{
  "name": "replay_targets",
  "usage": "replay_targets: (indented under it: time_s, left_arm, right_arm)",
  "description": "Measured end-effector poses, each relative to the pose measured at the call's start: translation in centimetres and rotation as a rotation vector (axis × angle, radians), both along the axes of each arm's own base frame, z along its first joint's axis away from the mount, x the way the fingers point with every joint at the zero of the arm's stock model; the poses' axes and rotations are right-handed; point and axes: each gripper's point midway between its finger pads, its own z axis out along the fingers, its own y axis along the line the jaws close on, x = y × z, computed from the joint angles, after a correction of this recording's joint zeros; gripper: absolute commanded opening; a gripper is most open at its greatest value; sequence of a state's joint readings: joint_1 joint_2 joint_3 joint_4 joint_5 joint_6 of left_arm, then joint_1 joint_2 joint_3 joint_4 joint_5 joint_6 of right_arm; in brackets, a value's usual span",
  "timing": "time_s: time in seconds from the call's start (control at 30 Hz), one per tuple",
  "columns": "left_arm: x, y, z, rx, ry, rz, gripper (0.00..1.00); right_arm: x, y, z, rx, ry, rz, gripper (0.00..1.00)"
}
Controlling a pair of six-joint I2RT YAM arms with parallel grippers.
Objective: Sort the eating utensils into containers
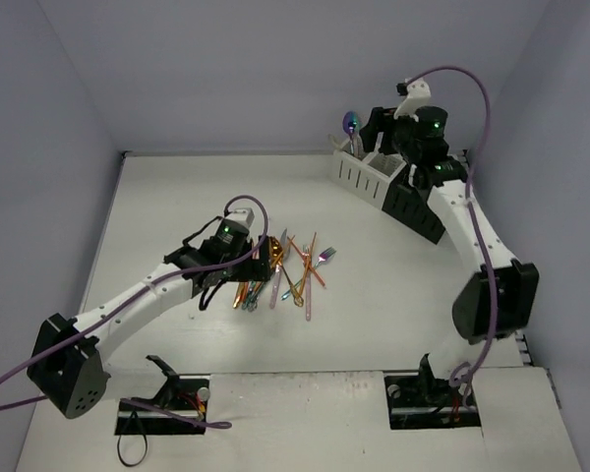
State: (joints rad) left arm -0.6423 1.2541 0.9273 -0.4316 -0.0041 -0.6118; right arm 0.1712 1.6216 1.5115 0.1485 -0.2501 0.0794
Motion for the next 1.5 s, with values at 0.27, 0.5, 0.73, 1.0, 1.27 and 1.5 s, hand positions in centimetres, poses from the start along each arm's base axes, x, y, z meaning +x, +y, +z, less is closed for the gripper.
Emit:
replay_targets:
  time_s: [0.27, 0.5, 0.73, 1.0, 1.27, 1.5]
  left_arm:
    - [4.3, -0.4, 1.1, -0.006, -0.078, -0.118, 0.67]
    - [9.0, -0.8, -0.6, -0.01, -0.074, -0.215, 0.62]
    - [10.5, -2.3, -3.9, 0.007, -0.024, -0.335, 0.56]
    - [11.2, -2.9, -6.2, 0.023, 0.006, -0.423, 0.38]
    - [11.6, -3.3, -7.4, 0.028, 0.017, -0.46, 0.28]
    - [11.8, -4.0, -7.6, -0.005, 0.013, -0.495, 0.1]
  right_arm:
    - [-10.5, -0.9, -0.3, 0.061, 0.004, 0.029, 0.7]
    - [-16.2, -0.4, -2.1, 0.119, 0.052, 0.088, 0.71]
    - [-19.4, -0.3, -1.4, 0.143, 0.042, 0.122, 0.72]
    - [-21.0, -0.4, -2.3, 0.145, 0.073, 0.132, 0.73]
    - [-21.4, -0.4, -3.0, 0.141, 0.106, 0.133, 0.73]
    - [-21.9, -0.4, -3.3, 0.141, 0.114, 0.134, 0.73]
